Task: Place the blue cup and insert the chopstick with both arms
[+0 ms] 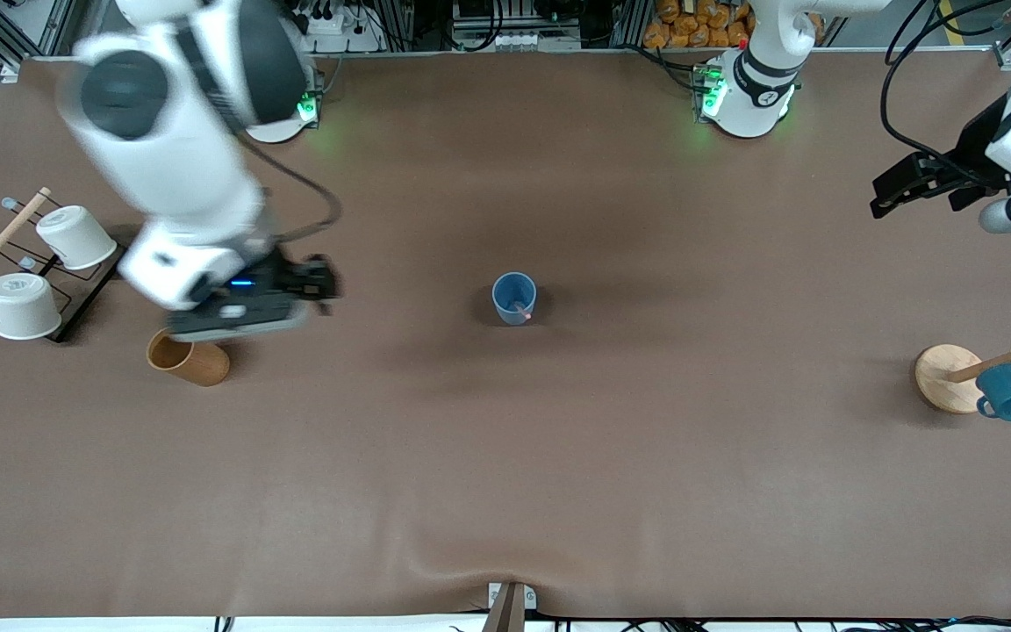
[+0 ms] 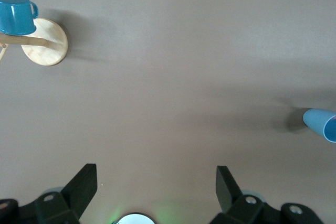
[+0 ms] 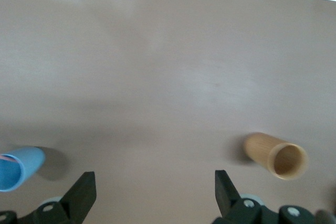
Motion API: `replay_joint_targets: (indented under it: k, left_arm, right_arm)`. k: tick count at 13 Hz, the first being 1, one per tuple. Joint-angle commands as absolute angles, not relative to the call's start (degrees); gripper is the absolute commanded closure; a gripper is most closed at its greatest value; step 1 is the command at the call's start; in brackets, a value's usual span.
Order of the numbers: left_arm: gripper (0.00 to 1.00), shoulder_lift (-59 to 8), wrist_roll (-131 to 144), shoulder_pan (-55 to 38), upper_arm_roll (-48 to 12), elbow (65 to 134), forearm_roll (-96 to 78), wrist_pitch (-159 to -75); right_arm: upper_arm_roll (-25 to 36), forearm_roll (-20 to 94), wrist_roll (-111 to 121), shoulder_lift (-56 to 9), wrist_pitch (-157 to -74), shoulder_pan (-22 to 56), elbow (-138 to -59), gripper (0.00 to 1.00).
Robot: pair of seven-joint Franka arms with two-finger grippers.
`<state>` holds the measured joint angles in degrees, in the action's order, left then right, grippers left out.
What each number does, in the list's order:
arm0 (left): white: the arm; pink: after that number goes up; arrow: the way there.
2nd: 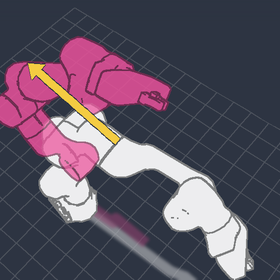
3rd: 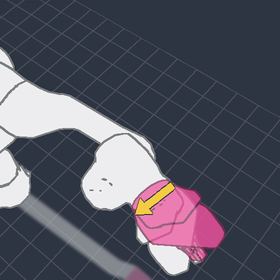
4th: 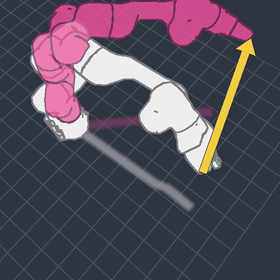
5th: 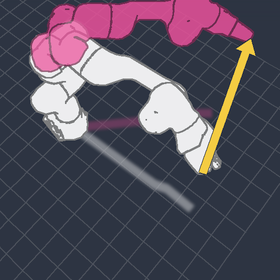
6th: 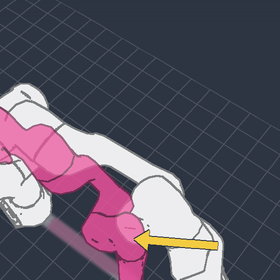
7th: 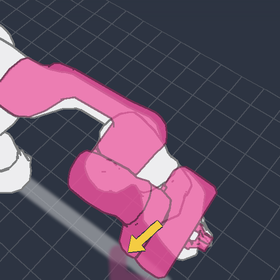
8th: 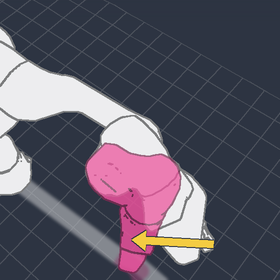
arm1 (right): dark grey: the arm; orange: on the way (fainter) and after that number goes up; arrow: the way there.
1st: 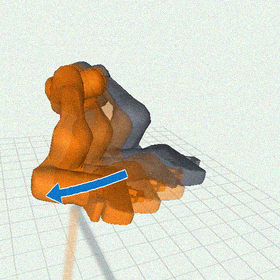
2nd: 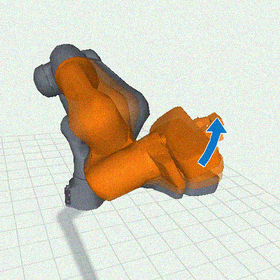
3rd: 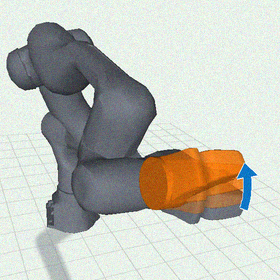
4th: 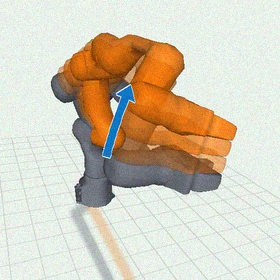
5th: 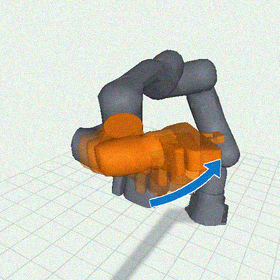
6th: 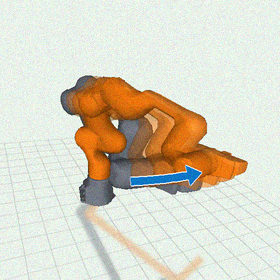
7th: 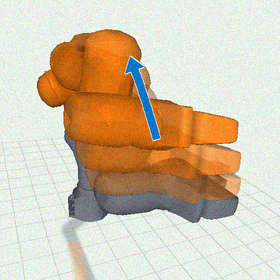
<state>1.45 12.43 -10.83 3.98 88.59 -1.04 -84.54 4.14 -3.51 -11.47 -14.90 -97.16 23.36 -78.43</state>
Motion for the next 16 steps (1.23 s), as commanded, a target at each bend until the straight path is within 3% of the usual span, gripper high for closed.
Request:
replay_joint_targets:
  k: [1, 7, 16]
  left_arm:
    - [0.0, 1.9, 12.7, -10.6, 3.6, 88.6, -0.6, -84.6]
    - [0.0, 1.9, 12.7, -10.5, 3.6, 88.6, -0.7, -84.6]
    - [0.0, 2.5, 12.0, -10.1, 4.2, 88.5, -0.4, -84.5]
  right_arm:
    - [2.2, -3.3, -6.6, -8.9, -91.6, 15.7, -80.3, 0.0]
    - [2.0, -3.1, 4.7, -2.7, -82.5, 1.9, -80.4, 0.0]
    - [1.9, 0.9, 4.5, -1.1, -78.6, -2.7, -80.4, 0.0]
